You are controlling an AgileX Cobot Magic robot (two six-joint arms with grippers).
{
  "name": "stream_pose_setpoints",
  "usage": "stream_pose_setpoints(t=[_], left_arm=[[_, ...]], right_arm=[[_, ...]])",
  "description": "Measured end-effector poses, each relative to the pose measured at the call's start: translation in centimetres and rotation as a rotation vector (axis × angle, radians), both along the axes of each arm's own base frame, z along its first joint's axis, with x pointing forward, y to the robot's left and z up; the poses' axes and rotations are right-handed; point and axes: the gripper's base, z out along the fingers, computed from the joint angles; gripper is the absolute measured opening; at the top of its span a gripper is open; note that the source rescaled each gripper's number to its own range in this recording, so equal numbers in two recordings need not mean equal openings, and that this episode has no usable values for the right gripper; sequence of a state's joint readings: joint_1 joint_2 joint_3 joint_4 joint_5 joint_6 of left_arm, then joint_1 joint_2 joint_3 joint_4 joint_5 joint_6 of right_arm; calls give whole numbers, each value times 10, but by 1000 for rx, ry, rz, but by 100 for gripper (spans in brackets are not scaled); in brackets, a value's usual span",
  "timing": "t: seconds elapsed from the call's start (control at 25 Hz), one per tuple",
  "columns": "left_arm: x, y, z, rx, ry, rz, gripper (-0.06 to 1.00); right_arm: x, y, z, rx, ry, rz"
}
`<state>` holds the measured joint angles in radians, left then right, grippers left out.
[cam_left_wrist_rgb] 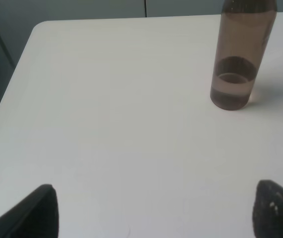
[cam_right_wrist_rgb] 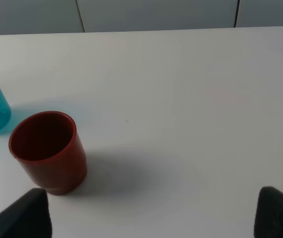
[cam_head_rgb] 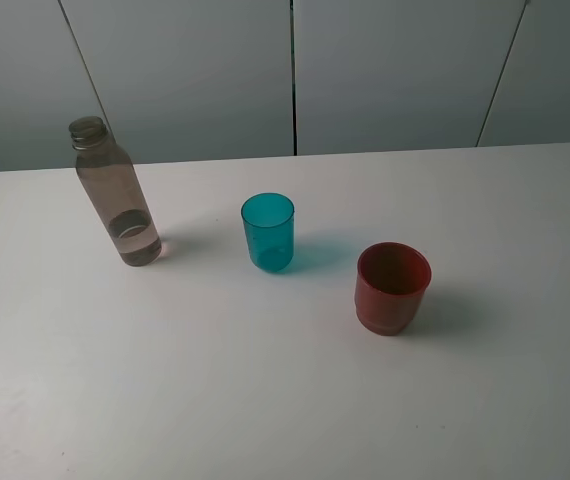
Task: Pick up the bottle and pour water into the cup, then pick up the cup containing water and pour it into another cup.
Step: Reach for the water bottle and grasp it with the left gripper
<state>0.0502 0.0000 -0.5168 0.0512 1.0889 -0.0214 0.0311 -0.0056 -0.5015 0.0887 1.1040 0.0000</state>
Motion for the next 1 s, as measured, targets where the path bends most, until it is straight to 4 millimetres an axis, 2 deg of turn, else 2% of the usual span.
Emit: stream_pose_setpoints(t=[1.0], left_arm=[[0, 1, 0, 27, 2, -4, 100]], right_arm=[[0, 0, 0, -5, -1, 3]])
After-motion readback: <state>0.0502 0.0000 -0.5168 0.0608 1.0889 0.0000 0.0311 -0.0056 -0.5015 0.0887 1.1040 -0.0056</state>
